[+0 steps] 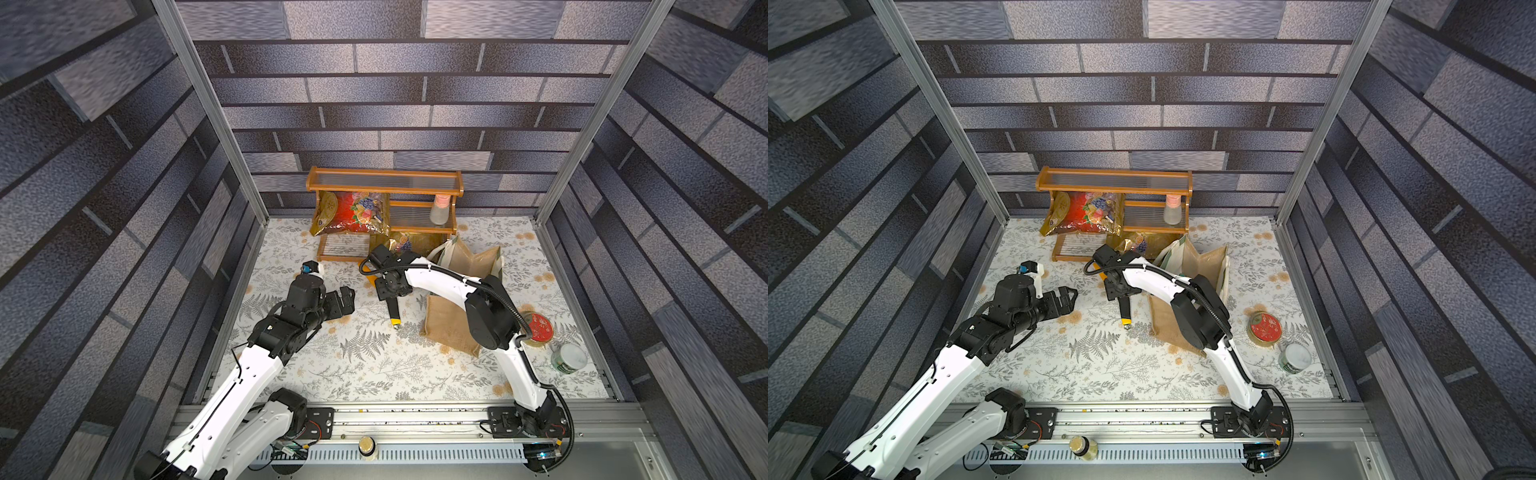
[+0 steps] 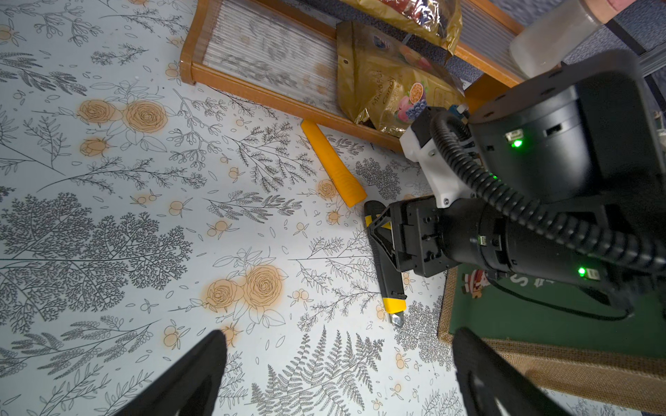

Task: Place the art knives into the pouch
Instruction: Pick up the utility knife at the center of the board.

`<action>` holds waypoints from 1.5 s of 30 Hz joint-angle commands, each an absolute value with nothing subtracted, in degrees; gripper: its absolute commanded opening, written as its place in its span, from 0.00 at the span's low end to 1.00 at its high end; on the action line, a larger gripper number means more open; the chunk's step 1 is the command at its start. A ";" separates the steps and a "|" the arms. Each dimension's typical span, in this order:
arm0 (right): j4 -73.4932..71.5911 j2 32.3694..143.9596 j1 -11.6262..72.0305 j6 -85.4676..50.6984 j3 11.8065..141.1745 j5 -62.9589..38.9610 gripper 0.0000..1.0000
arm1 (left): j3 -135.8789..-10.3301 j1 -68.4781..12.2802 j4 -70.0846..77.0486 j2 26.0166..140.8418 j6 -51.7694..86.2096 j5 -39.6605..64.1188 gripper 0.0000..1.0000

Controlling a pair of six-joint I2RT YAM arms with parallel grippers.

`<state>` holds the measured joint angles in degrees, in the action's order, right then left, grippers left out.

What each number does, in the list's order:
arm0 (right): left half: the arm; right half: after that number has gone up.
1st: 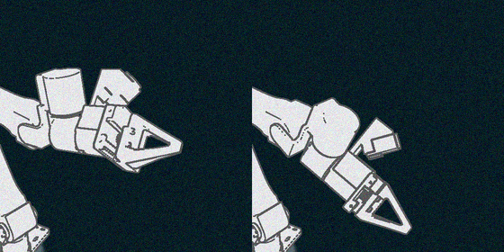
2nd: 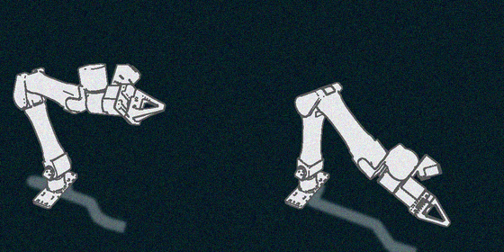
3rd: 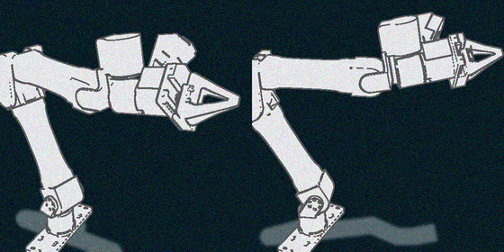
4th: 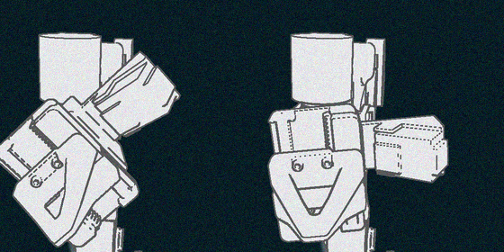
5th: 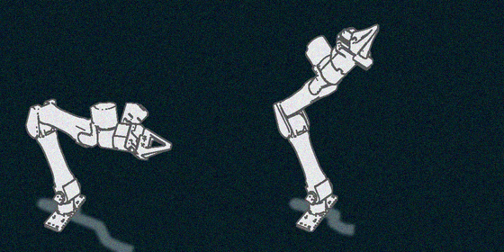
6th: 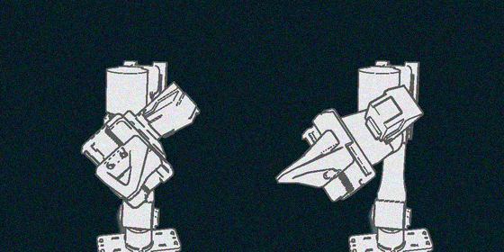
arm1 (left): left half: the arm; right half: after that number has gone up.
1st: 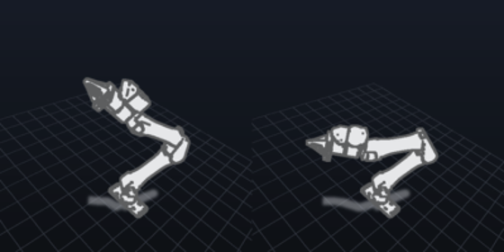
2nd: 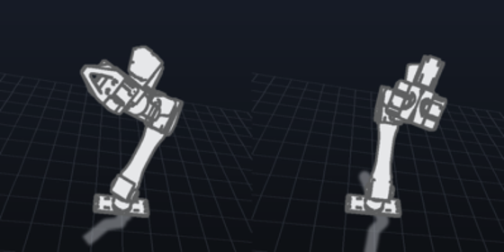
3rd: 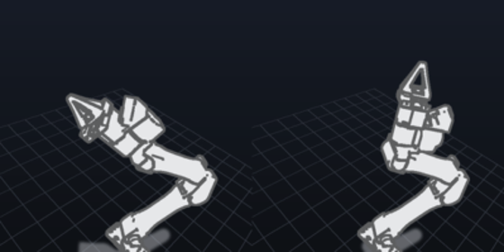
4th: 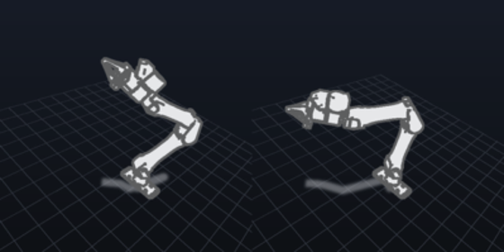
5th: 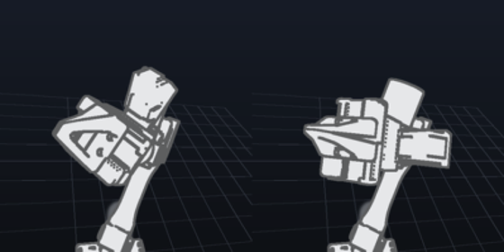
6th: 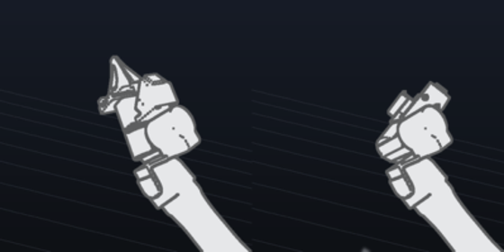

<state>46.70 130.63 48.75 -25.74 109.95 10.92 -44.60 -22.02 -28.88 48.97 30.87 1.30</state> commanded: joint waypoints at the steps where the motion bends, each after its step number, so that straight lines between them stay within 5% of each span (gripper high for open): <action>1: 46.79 132.61 49.04 -25.88 111.06 11.23 0.64 | -44.30 -21.56 -27.80 49.63 29.58 2.39 1.00; 27: 48.55 135.72 49.14 -27.44 110.35 14.26 0.37 | -43.51 -19.17 -26.76 50.80 29.02 4.40 1.00; 45: 46.33 119.88 49.17 -30.05 108.19 10.20 0.31 | -43.56 -18.81 -24.44 51.26 30.15 8.27 1.00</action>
<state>45.98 124.90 48.75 -28.84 108.03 10.66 -44.01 -19.29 -25.89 51.00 30.33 6.57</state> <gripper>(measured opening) 0.418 0.998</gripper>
